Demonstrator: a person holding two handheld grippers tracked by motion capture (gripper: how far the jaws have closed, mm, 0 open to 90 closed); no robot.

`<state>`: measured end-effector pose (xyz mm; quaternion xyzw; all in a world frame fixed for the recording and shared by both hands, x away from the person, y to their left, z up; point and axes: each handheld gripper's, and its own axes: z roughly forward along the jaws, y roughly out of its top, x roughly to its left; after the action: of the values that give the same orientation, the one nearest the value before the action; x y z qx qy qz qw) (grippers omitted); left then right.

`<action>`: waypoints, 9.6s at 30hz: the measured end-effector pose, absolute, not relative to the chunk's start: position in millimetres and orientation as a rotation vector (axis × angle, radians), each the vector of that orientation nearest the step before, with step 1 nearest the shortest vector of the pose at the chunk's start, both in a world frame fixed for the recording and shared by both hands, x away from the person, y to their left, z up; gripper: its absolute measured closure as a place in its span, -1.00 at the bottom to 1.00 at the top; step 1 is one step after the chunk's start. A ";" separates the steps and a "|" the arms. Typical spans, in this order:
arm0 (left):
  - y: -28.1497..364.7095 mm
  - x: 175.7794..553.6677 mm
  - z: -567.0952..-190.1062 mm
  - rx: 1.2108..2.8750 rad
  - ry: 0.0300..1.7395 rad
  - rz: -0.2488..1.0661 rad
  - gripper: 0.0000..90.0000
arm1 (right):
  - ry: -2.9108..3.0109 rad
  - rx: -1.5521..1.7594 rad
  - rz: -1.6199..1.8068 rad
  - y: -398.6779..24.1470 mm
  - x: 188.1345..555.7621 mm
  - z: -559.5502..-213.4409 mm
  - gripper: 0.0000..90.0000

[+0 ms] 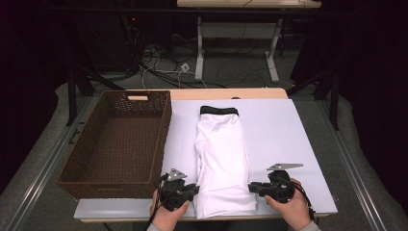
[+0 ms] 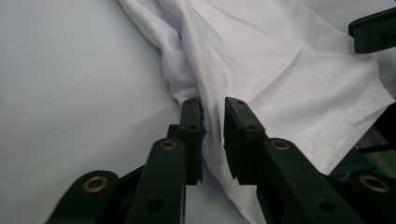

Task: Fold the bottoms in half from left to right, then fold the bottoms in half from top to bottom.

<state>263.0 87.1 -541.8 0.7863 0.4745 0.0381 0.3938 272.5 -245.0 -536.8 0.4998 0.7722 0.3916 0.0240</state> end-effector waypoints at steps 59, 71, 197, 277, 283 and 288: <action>56.0 341.7 -509.1 1.869 1.188 0.203 -0.51 | 2.301 1.163 1.208 -235.2 344.7 -511.8 -0.31; 38.7 378.9 -490.3 1.853 1.203 0.206 -0.41 | 2.305 1.171 1.176 -230.1 382.3 -486.2 -0.25; 61.7 492.9 -513.5 1.781 1.267 0.269 0.98 | 2.060 1.586 1.188 -229.1 500.1 -511.3 1.00; 63.9 395.7 -526.6 1.777 1.234 0.299 0.07 | 2.213 1.406 1.255 -243.8 415.5 -520.9 0.17; 62.3 414.0 -521.9 1.747 1.282 0.306 -0.02 | 2.198 1.402 1.208 -237.4 430.6 -514.5 0.09; 59.6 428.0 -526.5 1.737 1.320 0.276 -0.03 | 2.205 1.407 1.156 -230.0 441.9 -517.4 0.07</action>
<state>428.0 59.6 -526.5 0.7038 0.5348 0.1119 0.4540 441.9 -230.0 -517.4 0.4870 0.7635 0.4002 0.1404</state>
